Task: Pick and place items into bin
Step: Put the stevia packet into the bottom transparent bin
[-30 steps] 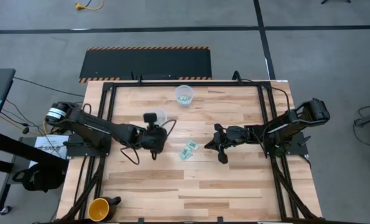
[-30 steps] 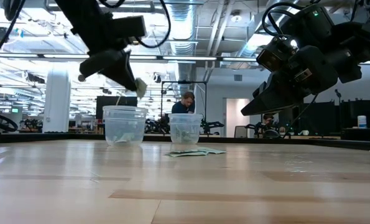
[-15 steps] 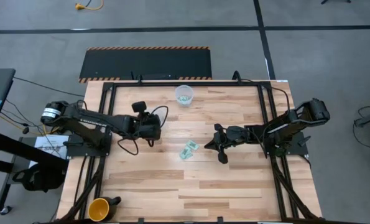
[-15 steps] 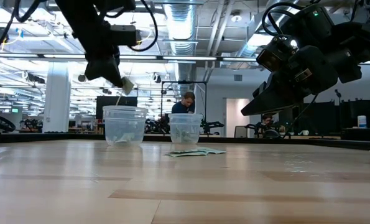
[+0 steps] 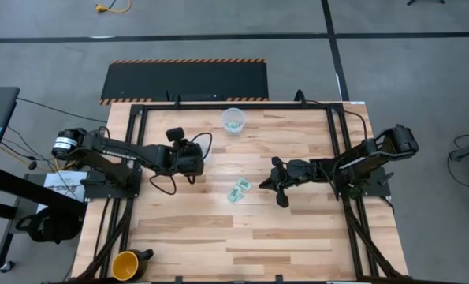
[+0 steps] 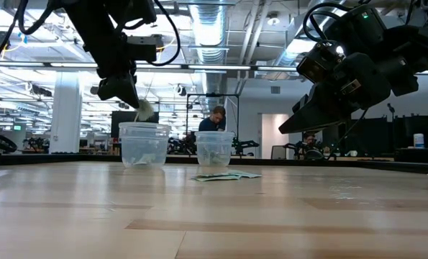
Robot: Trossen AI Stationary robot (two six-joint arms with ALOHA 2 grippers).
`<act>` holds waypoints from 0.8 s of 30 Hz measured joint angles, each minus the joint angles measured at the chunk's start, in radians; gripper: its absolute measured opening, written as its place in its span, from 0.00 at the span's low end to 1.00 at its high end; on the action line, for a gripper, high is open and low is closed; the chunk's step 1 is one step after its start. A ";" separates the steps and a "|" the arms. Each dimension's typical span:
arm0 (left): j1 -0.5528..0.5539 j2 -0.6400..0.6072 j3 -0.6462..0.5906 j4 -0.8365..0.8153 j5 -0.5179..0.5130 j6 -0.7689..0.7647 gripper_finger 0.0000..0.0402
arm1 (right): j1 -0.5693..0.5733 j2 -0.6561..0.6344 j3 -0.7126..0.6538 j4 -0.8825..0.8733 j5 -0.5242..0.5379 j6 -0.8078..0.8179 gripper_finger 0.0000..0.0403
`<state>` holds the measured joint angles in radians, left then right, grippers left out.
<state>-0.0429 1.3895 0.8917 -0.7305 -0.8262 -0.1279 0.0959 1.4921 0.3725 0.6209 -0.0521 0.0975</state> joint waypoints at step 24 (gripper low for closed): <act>-0.048 0.001 0.000 0.497 0.592 0.229 0.34 | 0.000 0.000 0.000 0.000 0.000 0.000 0.02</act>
<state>-0.0905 1.3903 0.8917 -0.2332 -0.2346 0.1011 0.0959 1.4921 0.3725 0.6212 -0.0521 0.0972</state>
